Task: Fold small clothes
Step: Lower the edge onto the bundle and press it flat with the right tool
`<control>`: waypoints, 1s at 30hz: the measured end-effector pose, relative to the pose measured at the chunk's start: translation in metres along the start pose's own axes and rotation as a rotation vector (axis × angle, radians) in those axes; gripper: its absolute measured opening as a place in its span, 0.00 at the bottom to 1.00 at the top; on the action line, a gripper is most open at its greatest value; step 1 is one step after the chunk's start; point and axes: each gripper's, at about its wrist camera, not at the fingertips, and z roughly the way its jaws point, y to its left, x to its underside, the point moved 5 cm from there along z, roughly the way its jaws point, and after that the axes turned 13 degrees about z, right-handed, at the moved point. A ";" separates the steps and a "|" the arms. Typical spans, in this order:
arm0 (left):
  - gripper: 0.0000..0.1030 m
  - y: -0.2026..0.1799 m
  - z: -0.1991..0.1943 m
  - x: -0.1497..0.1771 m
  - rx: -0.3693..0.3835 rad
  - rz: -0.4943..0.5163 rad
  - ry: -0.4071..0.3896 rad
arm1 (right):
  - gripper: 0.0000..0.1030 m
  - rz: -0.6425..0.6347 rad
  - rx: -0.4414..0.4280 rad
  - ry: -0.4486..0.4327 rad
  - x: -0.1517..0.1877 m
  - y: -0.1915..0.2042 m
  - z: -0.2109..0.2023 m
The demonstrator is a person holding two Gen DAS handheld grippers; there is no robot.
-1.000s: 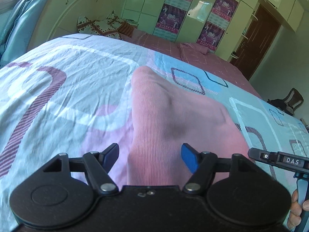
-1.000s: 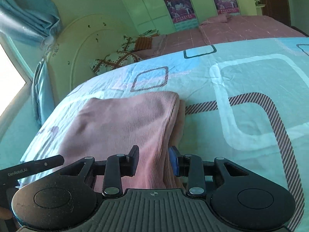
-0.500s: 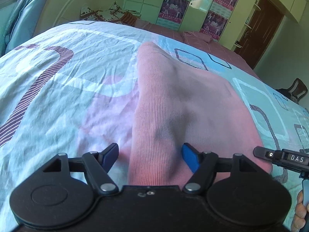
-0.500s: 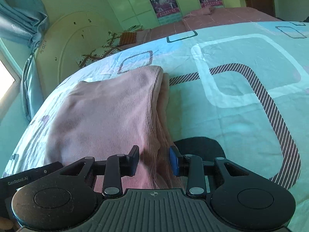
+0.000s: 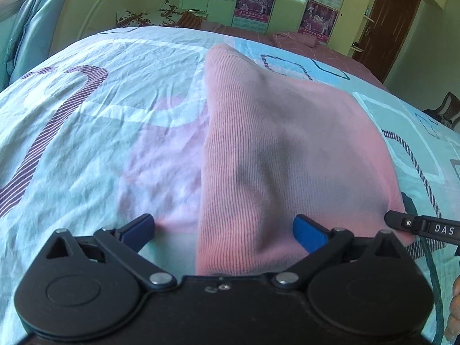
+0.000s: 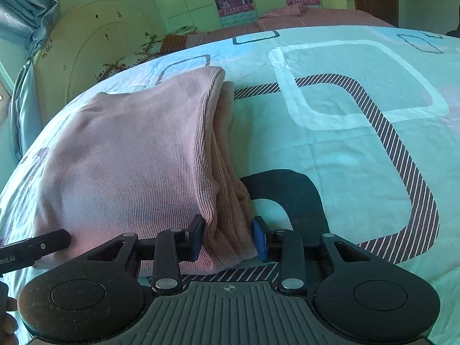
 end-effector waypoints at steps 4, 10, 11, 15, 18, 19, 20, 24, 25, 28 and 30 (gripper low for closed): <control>1.00 0.000 0.000 0.000 -0.021 0.004 0.027 | 0.35 -0.009 0.008 -0.004 0.002 0.001 0.001; 1.00 0.002 -0.003 0.000 -0.056 -0.061 0.103 | 0.36 -0.011 0.029 -0.019 0.005 0.004 0.001; 1.00 0.002 -0.003 0.000 -0.060 -0.086 0.128 | 0.36 -0.012 0.033 -0.021 0.005 0.005 0.001; 1.00 0.004 -0.003 -0.001 -0.098 -0.136 0.142 | 0.38 -0.019 0.043 -0.029 0.006 0.007 0.002; 1.00 -0.002 -0.005 0.001 -0.152 -0.142 0.122 | 0.39 -0.022 0.051 -0.037 0.007 0.009 0.002; 1.00 -0.004 -0.006 0.001 -0.168 -0.139 0.120 | 0.39 -0.026 0.054 -0.040 0.007 0.009 0.002; 1.00 -0.006 -0.007 0.000 -0.189 -0.130 0.119 | 0.39 -0.034 0.061 -0.043 0.007 0.010 0.002; 1.00 -0.013 -0.008 -0.002 -0.233 -0.096 0.123 | 0.41 -0.076 0.091 -0.065 0.000 0.019 -0.008; 1.00 -0.014 -0.009 -0.003 -0.237 -0.091 0.123 | 0.41 -0.062 0.078 -0.089 -0.002 0.020 -0.013; 1.00 -0.014 -0.009 -0.003 -0.234 -0.083 0.122 | 0.50 -0.098 0.119 -0.050 0.004 0.017 -0.001; 0.99 -0.013 -0.010 -0.003 -0.227 -0.080 0.127 | 0.59 -0.120 0.138 -0.054 0.008 0.015 0.002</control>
